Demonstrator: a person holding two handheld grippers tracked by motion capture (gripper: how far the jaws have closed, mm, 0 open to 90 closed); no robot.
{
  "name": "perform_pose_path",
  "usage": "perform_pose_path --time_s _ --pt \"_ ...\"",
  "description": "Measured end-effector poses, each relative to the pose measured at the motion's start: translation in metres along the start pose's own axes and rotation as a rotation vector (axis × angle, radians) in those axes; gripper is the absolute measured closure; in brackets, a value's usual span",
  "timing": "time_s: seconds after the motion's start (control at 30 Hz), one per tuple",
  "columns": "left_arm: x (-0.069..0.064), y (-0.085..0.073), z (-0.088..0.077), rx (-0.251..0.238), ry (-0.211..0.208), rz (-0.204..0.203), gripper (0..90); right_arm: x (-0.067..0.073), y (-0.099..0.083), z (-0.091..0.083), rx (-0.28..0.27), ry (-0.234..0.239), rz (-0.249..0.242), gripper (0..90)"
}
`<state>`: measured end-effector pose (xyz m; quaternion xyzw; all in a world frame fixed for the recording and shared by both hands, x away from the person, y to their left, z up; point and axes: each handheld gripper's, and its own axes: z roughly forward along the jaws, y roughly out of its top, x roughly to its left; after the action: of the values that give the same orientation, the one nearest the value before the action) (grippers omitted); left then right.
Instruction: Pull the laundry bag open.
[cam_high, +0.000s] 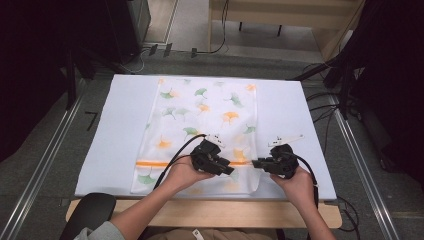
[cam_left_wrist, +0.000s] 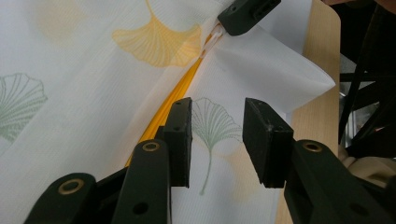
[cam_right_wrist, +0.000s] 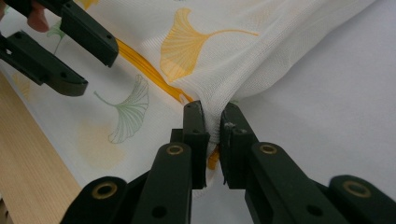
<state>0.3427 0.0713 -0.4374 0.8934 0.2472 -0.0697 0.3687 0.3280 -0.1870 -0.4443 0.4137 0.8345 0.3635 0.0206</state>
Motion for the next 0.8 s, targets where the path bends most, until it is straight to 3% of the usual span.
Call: perform_pose_path --time_s 0.13,0.33,0.4,0.8 --pt "-0.004 0.007 0.007 -0.004 -0.007 0.01 64.7 0.001 0.001 -0.001 -0.005 0.008 -0.004 84.2" --pt "-0.004 0.012 0.02 0.014 0.019 -0.002 61.9 0.001 0.004 -0.003 -0.013 0.014 -0.013 84.1" --pt "-0.005 0.013 0.023 0.022 0.023 0.01 61.9 0.001 0.004 -0.004 -0.016 0.019 -0.016 84.1" --pt "-0.005 0.02 0.026 0.006 0.021 0.028 59.1 0.008 0.009 -0.011 -0.068 0.086 -0.065 84.3"
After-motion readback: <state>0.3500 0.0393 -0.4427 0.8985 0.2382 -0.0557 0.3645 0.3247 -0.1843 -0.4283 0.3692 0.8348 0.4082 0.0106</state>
